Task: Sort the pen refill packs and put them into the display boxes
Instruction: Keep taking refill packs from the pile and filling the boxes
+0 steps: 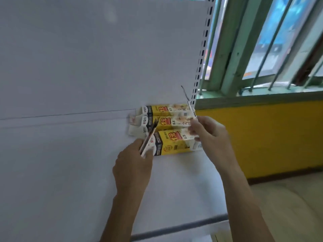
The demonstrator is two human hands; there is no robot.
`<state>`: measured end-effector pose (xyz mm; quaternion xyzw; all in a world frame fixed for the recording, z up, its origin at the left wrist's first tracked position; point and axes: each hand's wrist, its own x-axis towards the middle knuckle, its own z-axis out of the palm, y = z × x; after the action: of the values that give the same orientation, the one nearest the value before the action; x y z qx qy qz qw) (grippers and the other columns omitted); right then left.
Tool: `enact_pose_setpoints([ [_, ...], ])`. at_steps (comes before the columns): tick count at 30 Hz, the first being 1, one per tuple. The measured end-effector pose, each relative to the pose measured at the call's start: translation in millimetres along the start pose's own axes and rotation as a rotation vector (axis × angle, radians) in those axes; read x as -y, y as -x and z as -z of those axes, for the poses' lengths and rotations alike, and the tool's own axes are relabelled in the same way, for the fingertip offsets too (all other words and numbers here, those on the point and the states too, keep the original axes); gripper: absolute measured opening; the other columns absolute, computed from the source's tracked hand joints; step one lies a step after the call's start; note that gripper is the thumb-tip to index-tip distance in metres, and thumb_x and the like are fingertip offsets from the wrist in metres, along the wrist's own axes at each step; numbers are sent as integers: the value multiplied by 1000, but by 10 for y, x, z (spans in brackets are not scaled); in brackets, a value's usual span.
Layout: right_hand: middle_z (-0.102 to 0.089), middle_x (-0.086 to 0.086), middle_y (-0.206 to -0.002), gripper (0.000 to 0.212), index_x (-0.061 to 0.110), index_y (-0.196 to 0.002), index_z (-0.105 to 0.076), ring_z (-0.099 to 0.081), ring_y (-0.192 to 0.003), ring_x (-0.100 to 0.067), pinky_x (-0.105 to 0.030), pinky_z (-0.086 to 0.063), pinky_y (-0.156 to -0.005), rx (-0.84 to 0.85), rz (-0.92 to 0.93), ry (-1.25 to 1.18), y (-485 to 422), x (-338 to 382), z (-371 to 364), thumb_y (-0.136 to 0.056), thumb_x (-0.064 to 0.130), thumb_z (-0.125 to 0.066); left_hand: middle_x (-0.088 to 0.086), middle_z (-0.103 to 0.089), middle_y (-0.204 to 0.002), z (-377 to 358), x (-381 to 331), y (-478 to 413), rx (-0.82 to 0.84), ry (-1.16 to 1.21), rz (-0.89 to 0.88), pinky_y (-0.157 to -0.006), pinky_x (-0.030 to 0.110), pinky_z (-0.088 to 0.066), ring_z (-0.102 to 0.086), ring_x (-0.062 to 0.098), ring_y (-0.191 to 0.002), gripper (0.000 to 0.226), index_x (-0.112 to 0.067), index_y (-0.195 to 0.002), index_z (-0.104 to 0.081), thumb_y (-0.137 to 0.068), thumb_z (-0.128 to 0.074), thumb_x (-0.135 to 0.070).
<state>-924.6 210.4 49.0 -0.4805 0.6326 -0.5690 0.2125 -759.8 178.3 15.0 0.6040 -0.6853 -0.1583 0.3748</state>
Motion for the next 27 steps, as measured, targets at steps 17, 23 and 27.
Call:
enact_pose_setpoints([
  [17,-70,16,-90,18,17,-89,-66,-65,-81,-10,-30,-57,-70,-23,476,-531,-42,903,387,-78,31,-67,-10,-58,-92,103,-476,236,-619,194,-679,-59,8,-40,-56,5,-72,6,-23,-89,-62,-88,-57,-19],
  [23,-68,19,-101,12,35,-89,-66,-65,-92,-9,-25,-53,-76,84,659,-586,49,879,454,-78,37,-62,-10,-58,-92,93,-540,297,-613,182,-685,-60,8,-40,-57,5,-71,17,-22,-88,-63,-95,-49,-29],
  [27,-67,18,-101,12,34,-90,-66,-63,-94,-7,-22,-50,-79,189,742,-397,-17,820,504,-84,39,-57,-11,-58,-92,63,-565,313,-622,181,-684,-65,2,-37,-56,3,-73,16,-21,-89,-64,-94,-51,-28],
])
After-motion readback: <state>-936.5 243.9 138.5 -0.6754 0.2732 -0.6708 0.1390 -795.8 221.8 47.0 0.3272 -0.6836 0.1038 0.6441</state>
